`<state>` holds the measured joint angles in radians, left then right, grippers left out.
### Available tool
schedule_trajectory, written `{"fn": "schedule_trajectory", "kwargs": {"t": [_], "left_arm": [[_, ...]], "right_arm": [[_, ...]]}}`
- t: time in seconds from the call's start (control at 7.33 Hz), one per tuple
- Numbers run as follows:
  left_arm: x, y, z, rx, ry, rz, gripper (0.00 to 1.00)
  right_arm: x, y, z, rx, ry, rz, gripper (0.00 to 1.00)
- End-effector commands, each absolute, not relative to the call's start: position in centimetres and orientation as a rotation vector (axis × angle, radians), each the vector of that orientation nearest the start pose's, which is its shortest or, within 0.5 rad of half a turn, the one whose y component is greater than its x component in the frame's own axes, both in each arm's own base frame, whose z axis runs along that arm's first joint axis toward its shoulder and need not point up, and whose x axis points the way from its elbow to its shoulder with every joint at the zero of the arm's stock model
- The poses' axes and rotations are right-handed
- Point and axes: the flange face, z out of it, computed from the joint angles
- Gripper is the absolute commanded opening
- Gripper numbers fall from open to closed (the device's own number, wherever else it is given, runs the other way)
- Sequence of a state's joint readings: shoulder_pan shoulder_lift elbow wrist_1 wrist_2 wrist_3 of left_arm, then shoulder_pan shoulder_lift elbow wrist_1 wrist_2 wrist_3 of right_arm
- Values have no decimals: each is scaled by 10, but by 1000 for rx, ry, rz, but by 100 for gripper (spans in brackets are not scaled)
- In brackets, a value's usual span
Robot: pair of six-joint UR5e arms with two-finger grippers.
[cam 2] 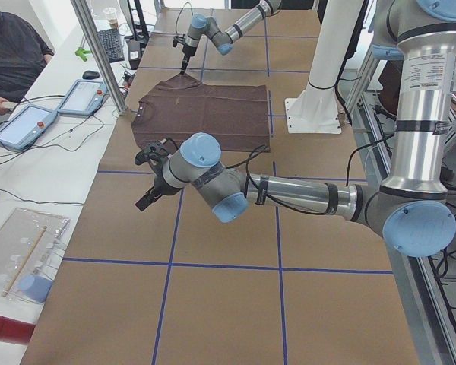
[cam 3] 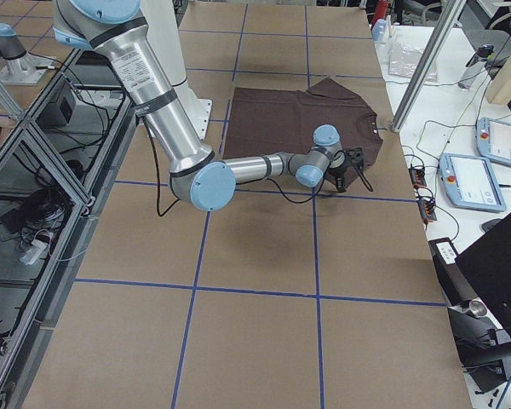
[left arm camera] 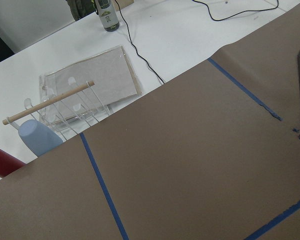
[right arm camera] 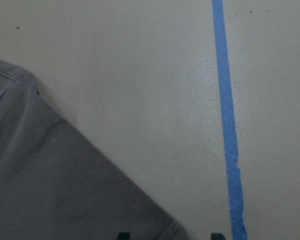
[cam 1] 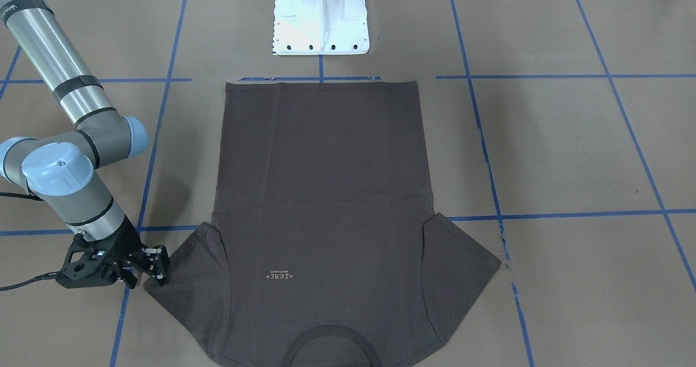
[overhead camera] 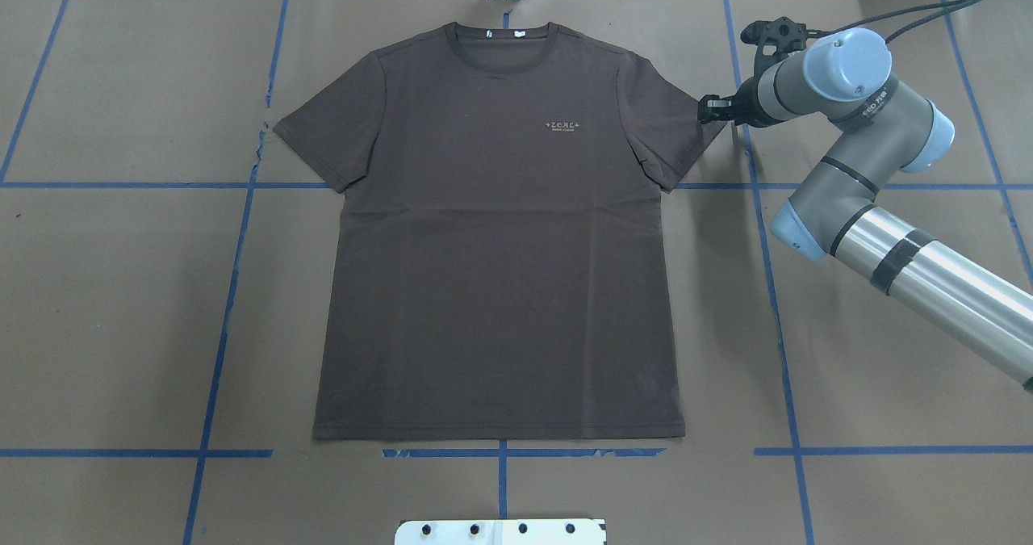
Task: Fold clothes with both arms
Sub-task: 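Move the right gripper toward the shirt sleeve nearest it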
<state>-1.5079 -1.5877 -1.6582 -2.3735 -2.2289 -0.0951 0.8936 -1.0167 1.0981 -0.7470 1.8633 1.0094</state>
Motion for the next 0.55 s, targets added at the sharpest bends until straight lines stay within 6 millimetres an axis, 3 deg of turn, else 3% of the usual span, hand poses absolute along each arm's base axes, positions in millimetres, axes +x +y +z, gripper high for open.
{"fn": "schedule_trajectory", "kwargs": {"t": [0.0, 0.41], "left_arm": [[-40, -524, 517, 821, 678, 269, 100], [-40, -524, 519, 817, 678, 267, 100]], "right_arm": [[-391, -651, 472, 395, -852, 176, 62], [-391, -651, 471, 396, -853, 175, 60]]}}
